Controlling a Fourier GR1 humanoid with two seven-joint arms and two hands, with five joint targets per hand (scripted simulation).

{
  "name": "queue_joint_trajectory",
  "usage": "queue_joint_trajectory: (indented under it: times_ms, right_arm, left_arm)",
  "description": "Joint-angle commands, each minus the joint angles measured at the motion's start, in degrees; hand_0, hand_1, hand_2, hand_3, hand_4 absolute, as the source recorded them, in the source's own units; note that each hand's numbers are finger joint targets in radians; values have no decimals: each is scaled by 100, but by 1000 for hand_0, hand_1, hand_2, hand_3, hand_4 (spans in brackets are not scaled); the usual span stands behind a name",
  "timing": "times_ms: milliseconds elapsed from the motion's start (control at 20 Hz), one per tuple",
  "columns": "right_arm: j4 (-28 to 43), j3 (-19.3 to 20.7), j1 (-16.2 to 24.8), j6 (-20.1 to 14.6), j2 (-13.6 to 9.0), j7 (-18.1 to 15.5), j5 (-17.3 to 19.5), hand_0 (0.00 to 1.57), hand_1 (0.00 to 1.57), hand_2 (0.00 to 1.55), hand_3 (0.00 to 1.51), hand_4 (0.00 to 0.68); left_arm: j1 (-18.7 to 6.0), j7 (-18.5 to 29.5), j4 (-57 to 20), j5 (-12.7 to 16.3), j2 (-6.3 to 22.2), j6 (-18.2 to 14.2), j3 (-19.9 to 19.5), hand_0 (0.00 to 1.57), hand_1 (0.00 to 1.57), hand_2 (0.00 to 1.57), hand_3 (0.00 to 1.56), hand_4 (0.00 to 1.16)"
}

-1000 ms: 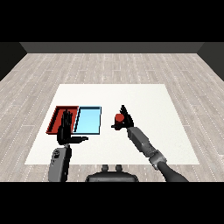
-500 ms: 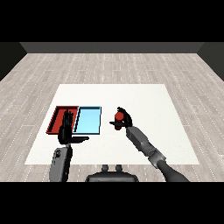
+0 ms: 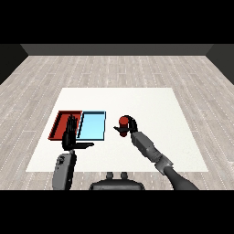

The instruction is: Pick the red can and put it in the red box

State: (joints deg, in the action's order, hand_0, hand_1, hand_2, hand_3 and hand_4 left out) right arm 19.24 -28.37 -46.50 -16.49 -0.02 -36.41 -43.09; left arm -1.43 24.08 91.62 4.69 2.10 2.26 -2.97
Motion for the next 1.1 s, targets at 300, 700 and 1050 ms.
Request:
queue_joint_trajectory:
  times_ms: [300,700,1050]
  right_arm:
    - [557,-105,-230,-487,2,-49,491,1427,1427,1432,1368,625]
    - [2751,-116,524,-854,-796,543,1039,1460,1460,1437,1384,642]
    - [3902,49,905,-1133,-754,1048,1454,1448,1448,1431,1385,654]
  left_arm:
    - [170,-194,324,83,73,148,158,0,0,0,0,0]
    - [-145,-372,48,-353,-201,-91,646,0,0,0,0,0]
    - [-210,-890,1,-233,-208,-388,1205,0,0,0,0,0]
